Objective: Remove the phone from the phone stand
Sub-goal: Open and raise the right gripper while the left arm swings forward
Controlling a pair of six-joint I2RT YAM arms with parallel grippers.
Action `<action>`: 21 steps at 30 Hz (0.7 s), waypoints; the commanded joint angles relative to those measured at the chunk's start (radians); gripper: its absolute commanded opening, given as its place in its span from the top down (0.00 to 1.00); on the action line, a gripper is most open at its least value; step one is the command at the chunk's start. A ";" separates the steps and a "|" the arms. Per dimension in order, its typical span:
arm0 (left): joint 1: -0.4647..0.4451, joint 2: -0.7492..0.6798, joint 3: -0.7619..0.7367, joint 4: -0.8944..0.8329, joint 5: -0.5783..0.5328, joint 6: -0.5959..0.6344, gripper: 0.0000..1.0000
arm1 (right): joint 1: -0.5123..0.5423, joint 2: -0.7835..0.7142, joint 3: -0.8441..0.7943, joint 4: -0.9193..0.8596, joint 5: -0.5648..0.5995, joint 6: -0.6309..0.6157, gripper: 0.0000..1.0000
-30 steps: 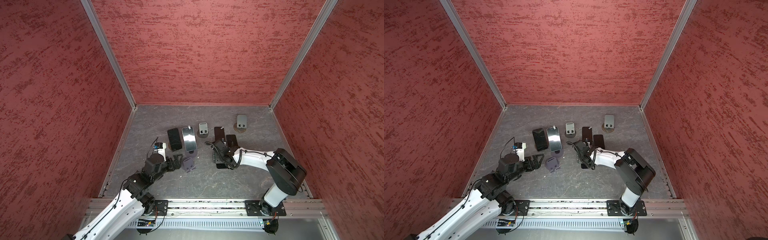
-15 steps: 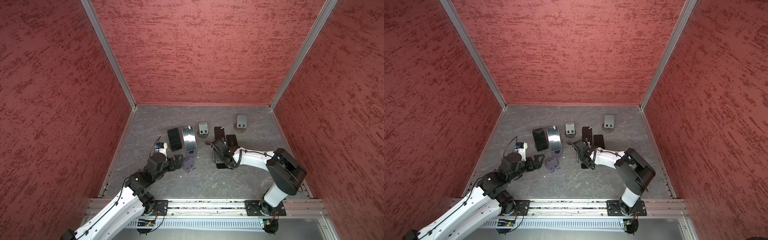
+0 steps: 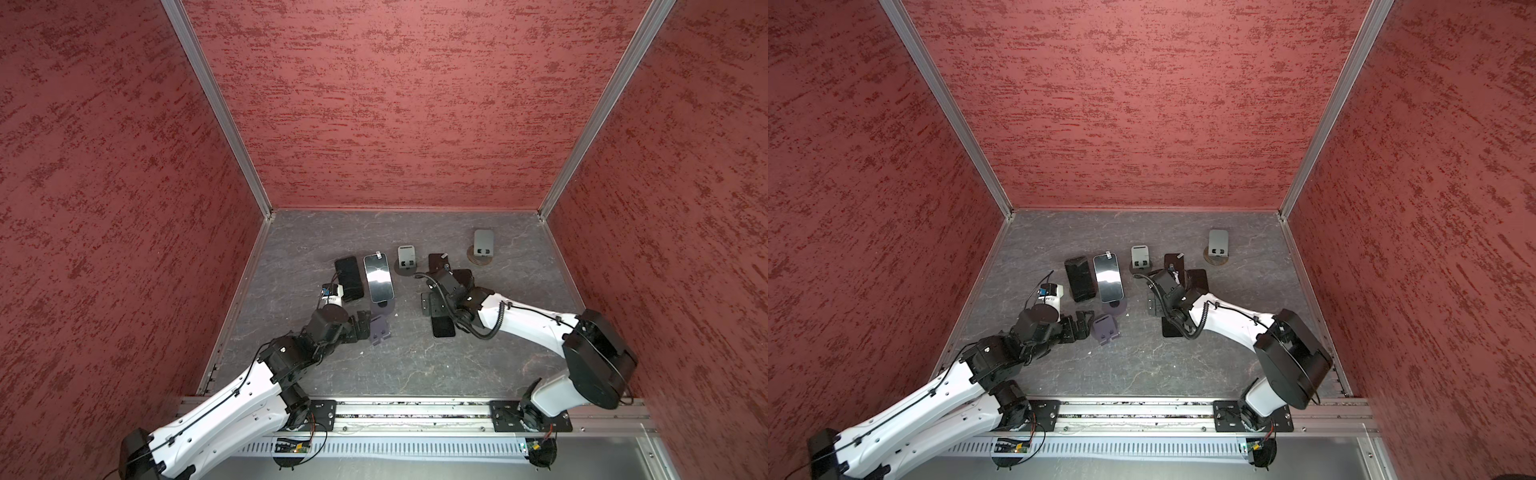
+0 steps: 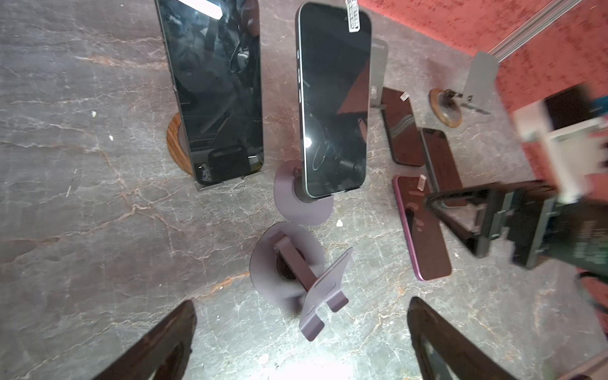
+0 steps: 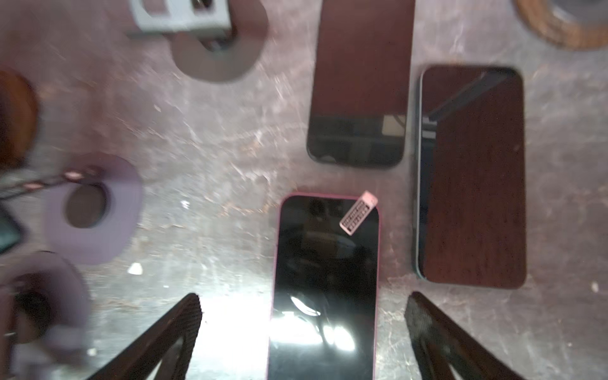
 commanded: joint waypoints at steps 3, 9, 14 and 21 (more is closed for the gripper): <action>-0.044 0.069 0.053 -0.041 -0.103 -0.059 0.01 | -0.007 -0.030 0.020 0.044 0.058 -0.021 0.01; -0.108 0.198 0.119 -0.078 -0.193 -0.136 0.00 | -0.008 -0.019 0.020 0.060 0.132 -0.049 0.01; -0.161 0.318 0.175 -0.092 -0.239 -0.204 0.01 | -0.015 -0.002 0.016 0.079 0.164 -0.070 0.01; -0.206 0.473 0.270 -0.205 -0.278 -0.368 0.00 | -0.065 -0.006 -0.028 0.110 0.160 -0.079 0.01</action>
